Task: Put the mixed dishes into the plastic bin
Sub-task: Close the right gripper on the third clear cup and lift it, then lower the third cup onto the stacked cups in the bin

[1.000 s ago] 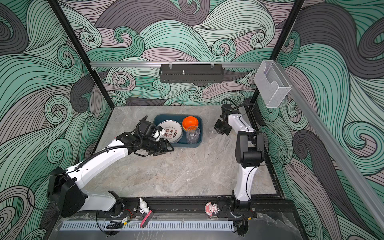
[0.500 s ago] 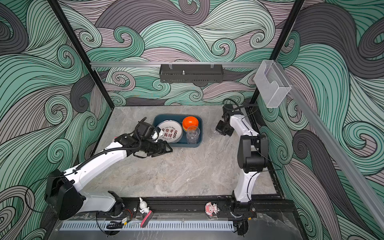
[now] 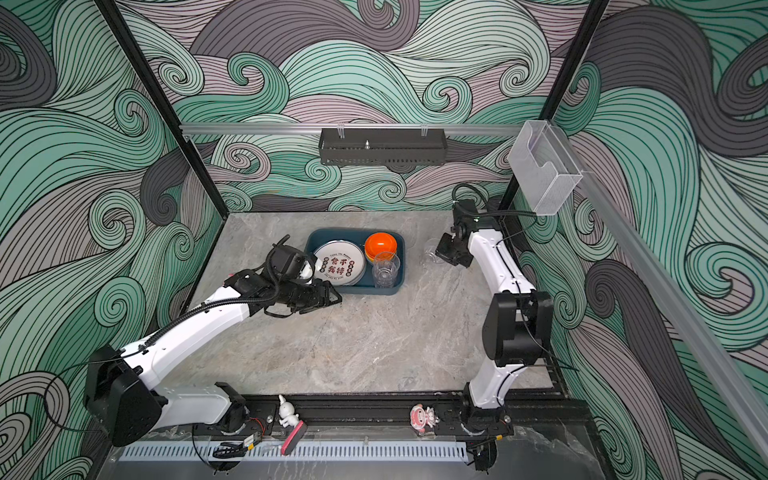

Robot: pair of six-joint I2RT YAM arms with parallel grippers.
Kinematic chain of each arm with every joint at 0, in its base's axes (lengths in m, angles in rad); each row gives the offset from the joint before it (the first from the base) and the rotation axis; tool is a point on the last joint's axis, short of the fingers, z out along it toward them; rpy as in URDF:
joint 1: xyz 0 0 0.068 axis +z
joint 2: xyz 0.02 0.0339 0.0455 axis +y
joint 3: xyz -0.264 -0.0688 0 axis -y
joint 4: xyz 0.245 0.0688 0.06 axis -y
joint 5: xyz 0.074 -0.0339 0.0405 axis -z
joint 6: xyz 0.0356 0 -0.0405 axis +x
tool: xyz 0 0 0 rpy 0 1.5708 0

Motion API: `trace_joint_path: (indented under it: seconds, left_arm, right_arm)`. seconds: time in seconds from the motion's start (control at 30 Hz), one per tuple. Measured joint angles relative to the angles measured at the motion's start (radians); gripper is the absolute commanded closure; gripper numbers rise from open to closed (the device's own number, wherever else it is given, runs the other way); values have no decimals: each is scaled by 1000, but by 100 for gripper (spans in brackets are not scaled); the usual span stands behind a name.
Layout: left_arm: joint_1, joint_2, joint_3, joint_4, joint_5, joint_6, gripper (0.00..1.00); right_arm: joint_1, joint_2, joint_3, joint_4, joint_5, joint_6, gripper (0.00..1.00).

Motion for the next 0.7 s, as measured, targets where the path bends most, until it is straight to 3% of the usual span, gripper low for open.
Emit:
trace_joint_path:
  seconds: [0.7]
  left_arm:
    - [0,-4,-2,-1,-22,-6,36]
  right_arm:
    - [136,-14,154,-120,-55,-82,100]
